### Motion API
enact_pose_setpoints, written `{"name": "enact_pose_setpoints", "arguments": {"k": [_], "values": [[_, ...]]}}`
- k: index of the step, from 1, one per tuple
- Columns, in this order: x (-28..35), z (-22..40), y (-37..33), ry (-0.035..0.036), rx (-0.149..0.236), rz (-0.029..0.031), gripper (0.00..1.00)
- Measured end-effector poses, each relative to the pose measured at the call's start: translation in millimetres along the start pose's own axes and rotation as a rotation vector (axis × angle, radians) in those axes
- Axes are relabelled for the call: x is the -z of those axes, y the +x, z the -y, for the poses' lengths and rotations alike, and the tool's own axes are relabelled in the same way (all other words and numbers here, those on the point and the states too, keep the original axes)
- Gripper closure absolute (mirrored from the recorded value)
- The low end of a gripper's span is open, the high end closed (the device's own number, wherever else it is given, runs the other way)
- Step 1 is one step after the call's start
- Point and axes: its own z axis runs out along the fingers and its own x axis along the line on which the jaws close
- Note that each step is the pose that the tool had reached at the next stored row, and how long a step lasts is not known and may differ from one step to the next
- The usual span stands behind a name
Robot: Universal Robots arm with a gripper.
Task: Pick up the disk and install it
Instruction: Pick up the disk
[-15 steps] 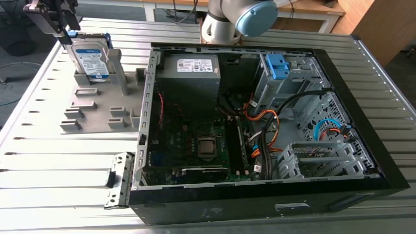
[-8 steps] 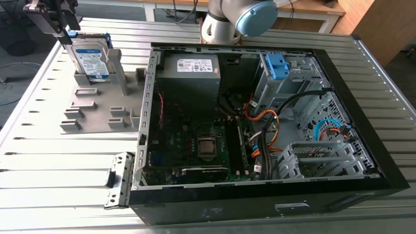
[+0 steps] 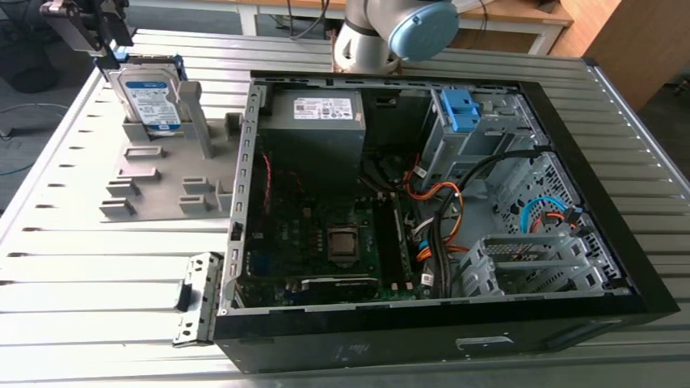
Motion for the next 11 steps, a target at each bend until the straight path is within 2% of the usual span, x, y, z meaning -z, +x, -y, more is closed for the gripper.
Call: {"name": "enact_pose_setpoints", "arguments": {"k": [7,11], "values": [[-3.9,-2.1,-14.6,-0.0001,0.001,-0.0001,0.41],[-10.6,-2.2,-17.7,-0.0002,0.004,-0.0002,0.41]]}}
